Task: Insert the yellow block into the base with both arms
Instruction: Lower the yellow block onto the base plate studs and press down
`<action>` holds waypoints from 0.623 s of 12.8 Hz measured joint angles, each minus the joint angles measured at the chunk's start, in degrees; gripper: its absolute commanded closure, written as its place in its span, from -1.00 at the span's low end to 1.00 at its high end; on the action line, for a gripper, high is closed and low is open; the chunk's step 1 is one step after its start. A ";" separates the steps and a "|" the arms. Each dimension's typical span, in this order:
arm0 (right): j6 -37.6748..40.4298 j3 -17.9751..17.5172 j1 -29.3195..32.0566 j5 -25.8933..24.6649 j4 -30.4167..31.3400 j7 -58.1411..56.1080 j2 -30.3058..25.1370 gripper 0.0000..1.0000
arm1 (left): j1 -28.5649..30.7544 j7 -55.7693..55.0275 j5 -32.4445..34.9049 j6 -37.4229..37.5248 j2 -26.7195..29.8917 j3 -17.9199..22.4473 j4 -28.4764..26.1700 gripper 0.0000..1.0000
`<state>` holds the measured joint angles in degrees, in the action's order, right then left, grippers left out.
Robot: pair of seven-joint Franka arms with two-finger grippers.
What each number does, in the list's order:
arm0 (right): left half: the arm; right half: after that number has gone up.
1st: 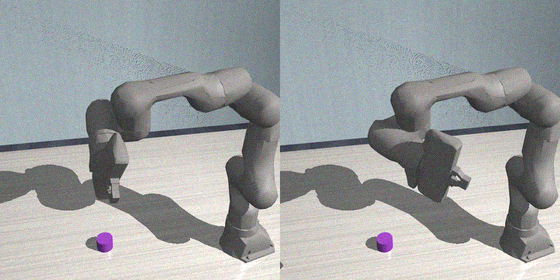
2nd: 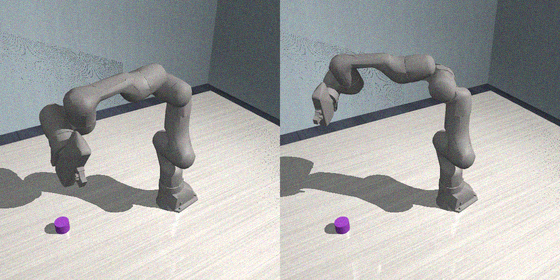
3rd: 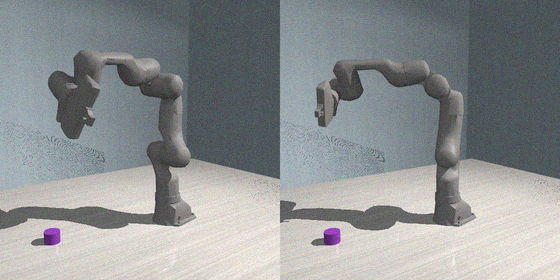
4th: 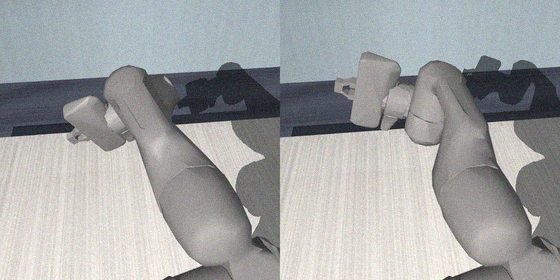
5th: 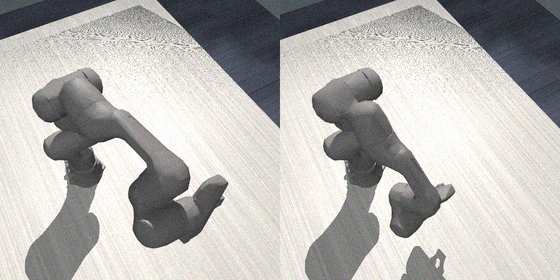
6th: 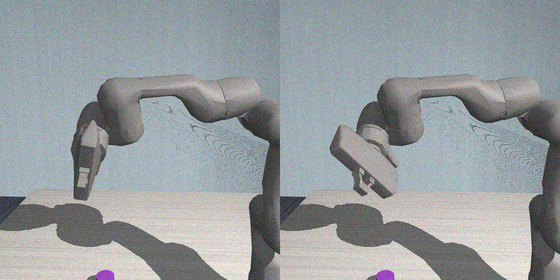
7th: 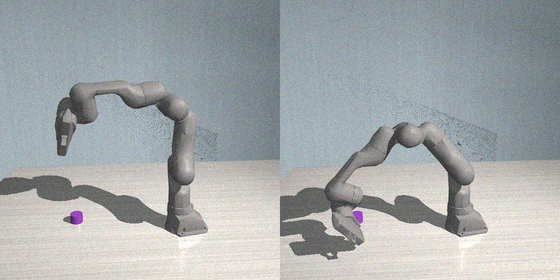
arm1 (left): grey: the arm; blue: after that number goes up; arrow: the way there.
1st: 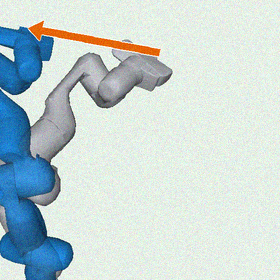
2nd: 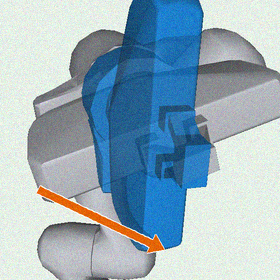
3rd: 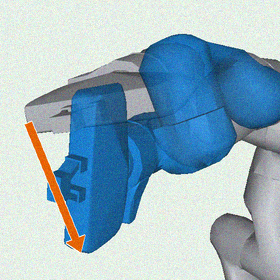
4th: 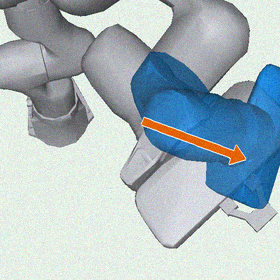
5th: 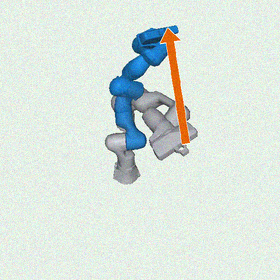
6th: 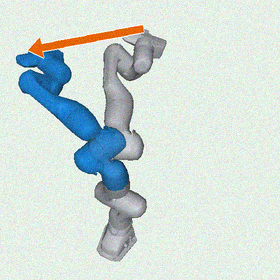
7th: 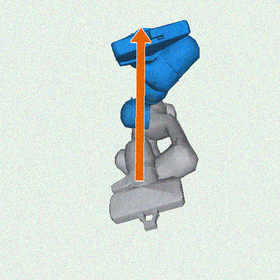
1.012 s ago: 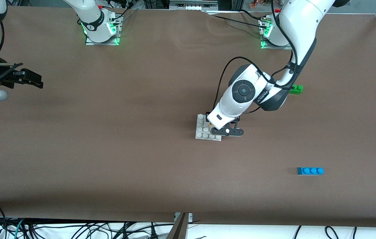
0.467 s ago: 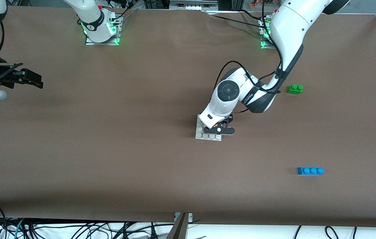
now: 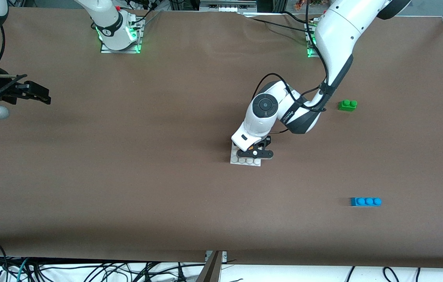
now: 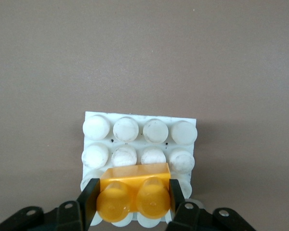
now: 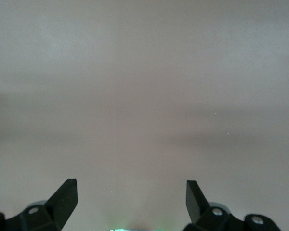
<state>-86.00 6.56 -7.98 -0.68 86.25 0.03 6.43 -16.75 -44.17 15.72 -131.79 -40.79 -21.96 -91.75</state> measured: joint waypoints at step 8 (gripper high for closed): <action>0.00 0.00 0.00 0.00 0.00 0.00 0.02 -1.00 | -0.18 0.04 0.22 0.12 -0.04 -0.72 -0.55 -0.07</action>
<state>-86.00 6.56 -7.98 -0.68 86.25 0.03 6.45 -16.94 -44.13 15.94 -131.67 -40.83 -22.68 -92.30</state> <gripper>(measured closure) 0.000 0.379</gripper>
